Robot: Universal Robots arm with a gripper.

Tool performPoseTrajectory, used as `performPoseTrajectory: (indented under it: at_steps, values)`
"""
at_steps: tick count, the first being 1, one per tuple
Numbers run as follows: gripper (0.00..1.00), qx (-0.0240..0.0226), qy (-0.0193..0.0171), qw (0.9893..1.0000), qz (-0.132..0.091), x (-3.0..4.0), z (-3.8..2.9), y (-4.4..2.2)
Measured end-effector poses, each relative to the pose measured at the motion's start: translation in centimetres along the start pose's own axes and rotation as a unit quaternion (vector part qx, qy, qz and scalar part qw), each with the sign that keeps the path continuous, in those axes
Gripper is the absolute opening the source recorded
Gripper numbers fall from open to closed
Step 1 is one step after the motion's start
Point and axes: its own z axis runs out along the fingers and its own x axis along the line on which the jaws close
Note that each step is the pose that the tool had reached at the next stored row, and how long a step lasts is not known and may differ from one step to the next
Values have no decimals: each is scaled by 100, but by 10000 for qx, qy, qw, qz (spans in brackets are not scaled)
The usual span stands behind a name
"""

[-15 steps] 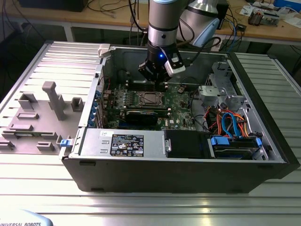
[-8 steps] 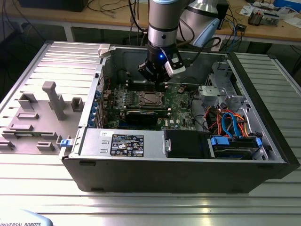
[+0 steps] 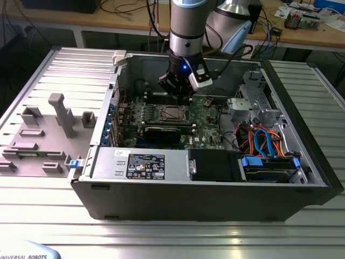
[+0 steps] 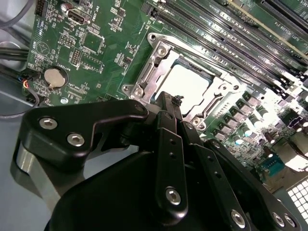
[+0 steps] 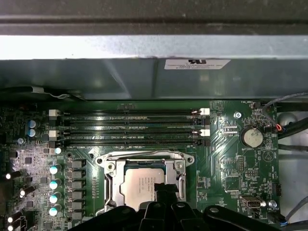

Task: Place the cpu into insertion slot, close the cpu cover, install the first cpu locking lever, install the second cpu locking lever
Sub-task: 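Install the second cpu locking lever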

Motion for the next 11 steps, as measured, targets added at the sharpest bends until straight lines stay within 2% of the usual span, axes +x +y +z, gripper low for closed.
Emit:
performPoseTrajectory:
  at_steps: [5,11]
  values:
    - [11,2,1,10000,-1,0,-7,-8]
    - [11,1,0,10000,-1,-2,-64,-5]
